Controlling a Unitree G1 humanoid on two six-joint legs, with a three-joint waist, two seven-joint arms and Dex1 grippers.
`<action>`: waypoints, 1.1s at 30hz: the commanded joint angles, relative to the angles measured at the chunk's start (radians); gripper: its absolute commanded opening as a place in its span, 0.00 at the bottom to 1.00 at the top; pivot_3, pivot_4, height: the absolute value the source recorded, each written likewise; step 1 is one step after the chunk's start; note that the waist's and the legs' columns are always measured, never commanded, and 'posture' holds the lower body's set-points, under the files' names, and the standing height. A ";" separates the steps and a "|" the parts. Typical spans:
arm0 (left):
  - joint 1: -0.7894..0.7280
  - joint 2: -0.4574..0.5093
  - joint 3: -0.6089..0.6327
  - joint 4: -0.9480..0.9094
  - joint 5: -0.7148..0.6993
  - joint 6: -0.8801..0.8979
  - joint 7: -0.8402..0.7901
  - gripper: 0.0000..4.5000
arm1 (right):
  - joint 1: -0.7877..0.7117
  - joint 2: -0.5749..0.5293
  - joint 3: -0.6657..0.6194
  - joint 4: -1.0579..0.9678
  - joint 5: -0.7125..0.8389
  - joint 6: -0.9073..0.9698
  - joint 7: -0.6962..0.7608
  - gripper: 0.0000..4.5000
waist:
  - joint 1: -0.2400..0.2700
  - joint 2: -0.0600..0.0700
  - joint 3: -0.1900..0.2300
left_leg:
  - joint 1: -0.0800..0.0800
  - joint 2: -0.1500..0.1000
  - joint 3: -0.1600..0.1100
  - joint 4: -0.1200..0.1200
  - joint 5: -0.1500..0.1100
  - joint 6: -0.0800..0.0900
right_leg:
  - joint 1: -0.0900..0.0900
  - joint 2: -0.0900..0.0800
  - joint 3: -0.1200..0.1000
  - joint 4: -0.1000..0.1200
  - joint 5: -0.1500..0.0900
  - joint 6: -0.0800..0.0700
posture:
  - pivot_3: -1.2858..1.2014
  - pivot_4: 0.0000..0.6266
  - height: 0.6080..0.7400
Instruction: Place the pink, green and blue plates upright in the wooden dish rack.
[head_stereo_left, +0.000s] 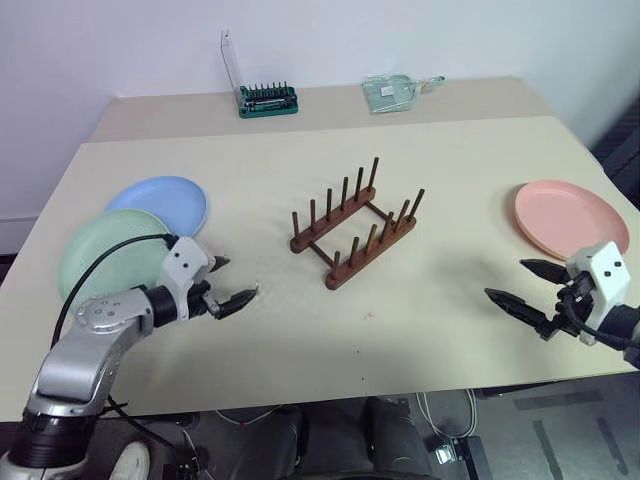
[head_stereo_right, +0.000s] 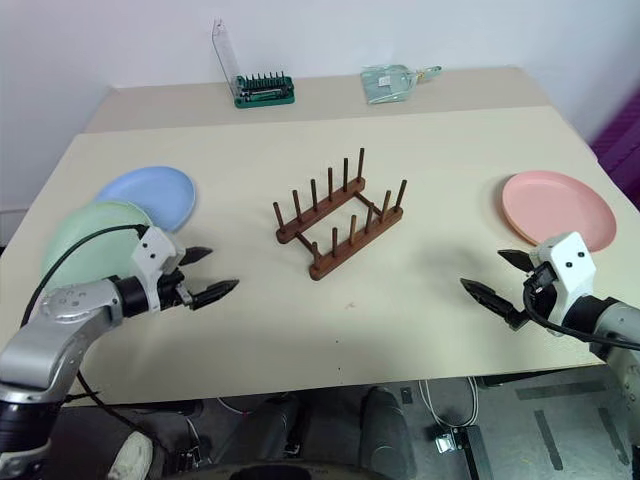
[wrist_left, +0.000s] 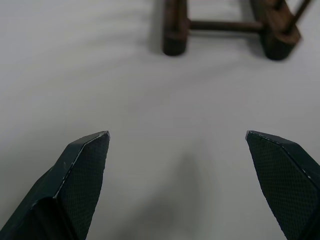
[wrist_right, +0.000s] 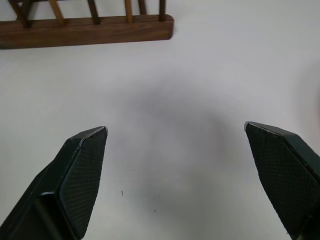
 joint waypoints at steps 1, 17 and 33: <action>0.013 -0.003 0.013 -0.063 -0.001 0.003 0.032 1.00 | -0.048 -0.027 0.046 0.023 -0.017 -0.041 0.012 1.00 | 0.001 0.000 0.000 | 0.000 0.000 0.000 0.000 -0.001 0.001 | 0.000 0.000 0.000 0.000 0.000 0.000 | 0.52 0.24 0.96; -0.106 -0.233 -0.391 -0.062 0.179 0.002 0.210 1.00 | -0.096 0.009 0.254 -0.158 0.010 -0.008 -0.020 1.00 | 0.002 0.000 0.000 | 0.000 0.000 0.000 0.001 0.001 -0.003 | 0.001 0.000 0.000 -0.001 0.000 0.000 | 0.52 0.24 0.96; -0.260 -0.501 -0.449 0.278 0.307 -0.131 0.340 0.46 | -0.003 0.045 0.339 -0.343 0.008 0.050 -0.138 1.00 | 0.029 0.001 -0.003 | 0.002 0.000 0.000 0.002 0.001 -0.002 | 0.004 0.000 0.000 -0.002 0.000 0.000 | 0.52 0.24 0.96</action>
